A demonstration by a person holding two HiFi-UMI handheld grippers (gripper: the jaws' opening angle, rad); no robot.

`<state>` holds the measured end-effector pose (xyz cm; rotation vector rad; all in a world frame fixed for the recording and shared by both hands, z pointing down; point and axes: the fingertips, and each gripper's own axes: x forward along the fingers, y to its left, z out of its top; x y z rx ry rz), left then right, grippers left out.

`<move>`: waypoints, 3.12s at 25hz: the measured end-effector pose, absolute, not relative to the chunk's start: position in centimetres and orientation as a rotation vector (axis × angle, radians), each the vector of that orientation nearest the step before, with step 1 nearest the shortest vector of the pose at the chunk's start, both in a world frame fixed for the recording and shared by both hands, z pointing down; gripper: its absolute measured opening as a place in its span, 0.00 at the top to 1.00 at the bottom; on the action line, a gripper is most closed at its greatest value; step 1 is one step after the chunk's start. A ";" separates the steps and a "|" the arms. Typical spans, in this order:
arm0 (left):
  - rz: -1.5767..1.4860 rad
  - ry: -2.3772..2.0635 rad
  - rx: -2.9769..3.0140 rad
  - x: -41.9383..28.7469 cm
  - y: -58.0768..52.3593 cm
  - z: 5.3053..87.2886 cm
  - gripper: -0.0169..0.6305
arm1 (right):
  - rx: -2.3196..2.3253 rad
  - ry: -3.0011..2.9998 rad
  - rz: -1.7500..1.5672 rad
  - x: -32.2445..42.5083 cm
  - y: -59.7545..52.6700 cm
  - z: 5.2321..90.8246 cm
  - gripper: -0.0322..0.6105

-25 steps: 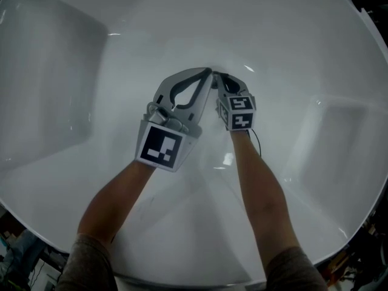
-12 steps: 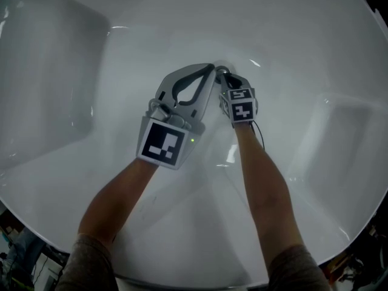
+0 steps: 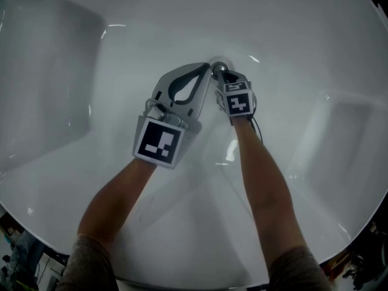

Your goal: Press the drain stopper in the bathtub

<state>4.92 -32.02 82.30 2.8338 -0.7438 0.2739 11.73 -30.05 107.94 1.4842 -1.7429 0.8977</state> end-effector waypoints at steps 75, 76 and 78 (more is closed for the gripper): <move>0.290 -1.007 2.688 -1.1 -16.5 31.5 0.97 | 1.785 -2.120 0.888 6.6 -18.3 40.2 0.95; 0.292 -1.006 2.690 -1.2 -15.9 30.7 0.97 | 1.779 -2.137 0.879 6.4 -17.8 39.0 0.95; 0.296 -1.004 2.699 -1.1 -14.9 29.3 0.97 | 1.764 -2.172 0.862 6.1 -16.9 37.0 0.95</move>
